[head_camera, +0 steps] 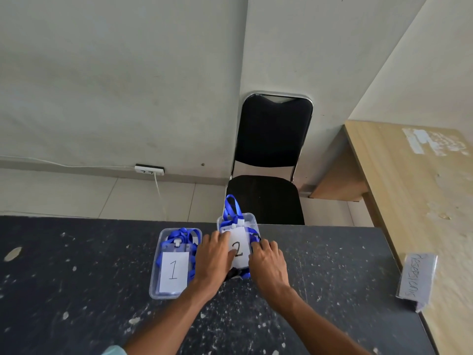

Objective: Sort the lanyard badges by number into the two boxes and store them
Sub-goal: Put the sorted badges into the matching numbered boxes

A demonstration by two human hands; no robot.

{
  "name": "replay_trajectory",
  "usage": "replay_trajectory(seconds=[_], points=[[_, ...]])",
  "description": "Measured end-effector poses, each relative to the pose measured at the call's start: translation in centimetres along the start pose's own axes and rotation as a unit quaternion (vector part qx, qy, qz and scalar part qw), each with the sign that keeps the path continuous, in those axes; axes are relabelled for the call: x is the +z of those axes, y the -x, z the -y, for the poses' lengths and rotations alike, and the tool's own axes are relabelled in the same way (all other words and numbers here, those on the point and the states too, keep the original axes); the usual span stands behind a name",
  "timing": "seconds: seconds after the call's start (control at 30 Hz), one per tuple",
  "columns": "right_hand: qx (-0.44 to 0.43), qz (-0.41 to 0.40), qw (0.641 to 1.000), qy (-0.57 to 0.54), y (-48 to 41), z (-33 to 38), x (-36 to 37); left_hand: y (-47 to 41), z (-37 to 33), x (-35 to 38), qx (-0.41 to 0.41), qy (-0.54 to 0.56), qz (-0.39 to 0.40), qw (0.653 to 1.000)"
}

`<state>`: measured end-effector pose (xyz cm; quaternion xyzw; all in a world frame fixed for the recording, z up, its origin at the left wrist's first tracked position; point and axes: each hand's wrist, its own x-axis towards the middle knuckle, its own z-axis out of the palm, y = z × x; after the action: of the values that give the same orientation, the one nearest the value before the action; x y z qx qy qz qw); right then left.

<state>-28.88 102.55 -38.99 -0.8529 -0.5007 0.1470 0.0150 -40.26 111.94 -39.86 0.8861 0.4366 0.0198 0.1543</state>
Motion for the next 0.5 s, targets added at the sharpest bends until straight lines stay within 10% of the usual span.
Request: replay_trajectory(seconds=[0.3,0.5], points=[[0.028,-0.011,0.994,-0.106,0.5,-0.3,-0.3,-0.7,-0.4,0.7,0.079,0.011,0.074,0.994],[0.062,-0.024,0.984,-0.163,0.6,-1.1,-0.1,0.2,-0.2,-0.2,0.078,0.043,-0.01,0.996]])
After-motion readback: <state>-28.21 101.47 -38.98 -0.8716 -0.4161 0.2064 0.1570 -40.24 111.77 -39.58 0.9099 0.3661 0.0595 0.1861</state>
